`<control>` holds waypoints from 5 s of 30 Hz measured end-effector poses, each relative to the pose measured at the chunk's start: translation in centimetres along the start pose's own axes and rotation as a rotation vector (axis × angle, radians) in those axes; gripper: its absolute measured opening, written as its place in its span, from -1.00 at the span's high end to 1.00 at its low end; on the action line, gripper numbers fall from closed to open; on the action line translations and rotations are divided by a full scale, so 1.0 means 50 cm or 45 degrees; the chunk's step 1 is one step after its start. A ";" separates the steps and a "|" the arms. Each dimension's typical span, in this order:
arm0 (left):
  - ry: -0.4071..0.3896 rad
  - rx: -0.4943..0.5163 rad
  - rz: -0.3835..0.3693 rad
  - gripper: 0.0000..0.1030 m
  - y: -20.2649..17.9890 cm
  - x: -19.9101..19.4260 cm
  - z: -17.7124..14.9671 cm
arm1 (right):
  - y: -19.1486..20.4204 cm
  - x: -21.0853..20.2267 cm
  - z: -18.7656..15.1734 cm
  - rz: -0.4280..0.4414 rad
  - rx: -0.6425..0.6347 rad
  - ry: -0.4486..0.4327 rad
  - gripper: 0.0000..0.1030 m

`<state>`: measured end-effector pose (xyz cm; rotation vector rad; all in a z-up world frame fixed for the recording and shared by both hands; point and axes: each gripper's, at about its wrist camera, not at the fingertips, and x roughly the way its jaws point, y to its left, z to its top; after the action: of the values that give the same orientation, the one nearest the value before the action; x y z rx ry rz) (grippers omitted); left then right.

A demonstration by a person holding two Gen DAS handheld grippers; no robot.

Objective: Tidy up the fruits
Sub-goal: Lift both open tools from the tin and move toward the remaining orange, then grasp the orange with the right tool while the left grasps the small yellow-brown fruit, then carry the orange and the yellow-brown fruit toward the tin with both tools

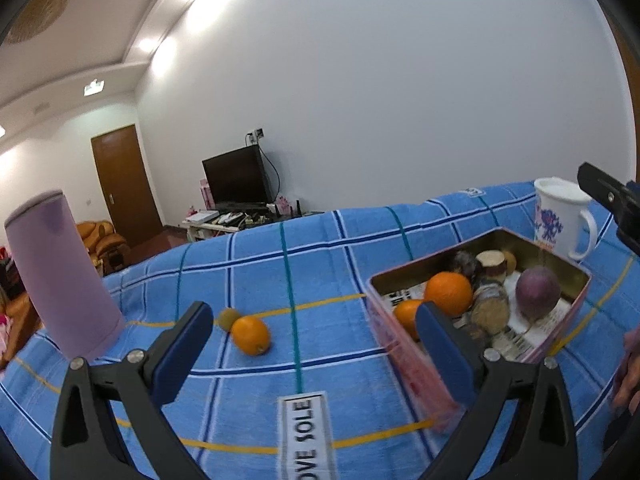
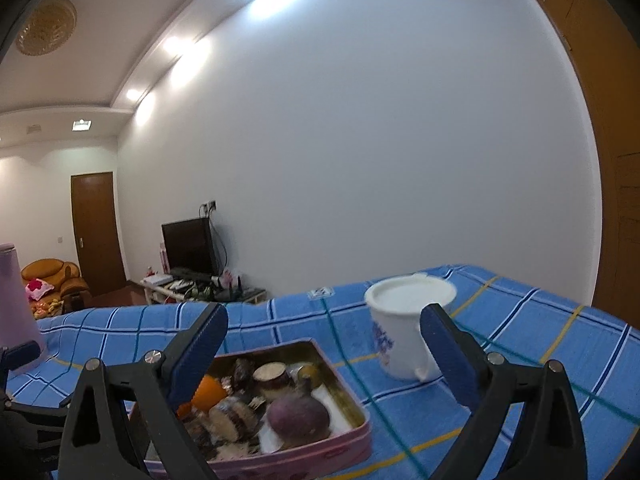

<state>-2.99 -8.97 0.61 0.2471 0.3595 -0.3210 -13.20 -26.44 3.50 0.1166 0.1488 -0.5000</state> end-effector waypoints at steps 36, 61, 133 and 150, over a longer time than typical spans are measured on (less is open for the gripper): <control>0.155 -0.259 0.442 -1.00 0.367 0.111 -0.051 | 0.368 0.059 -0.053 0.313 -0.115 0.184 -0.90; 0.361 -0.269 0.446 -1.00 0.415 0.154 -0.079 | 0.579 0.267 -0.174 0.633 -0.436 0.912 0.08; 0.439 -0.345 0.268 0.47 0.322 0.202 -0.055 | 0.483 0.179 -0.092 0.630 -0.235 0.521 0.25; 0.392 -0.390 0.283 0.47 0.325 0.156 -0.062 | 0.494 0.117 -0.099 0.643 -0.310 0.456 0.25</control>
<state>8.67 4.85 -2.25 0.0330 0.6719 -0.0045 3.32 -6.93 -0.53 0.0015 0.5143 0.0498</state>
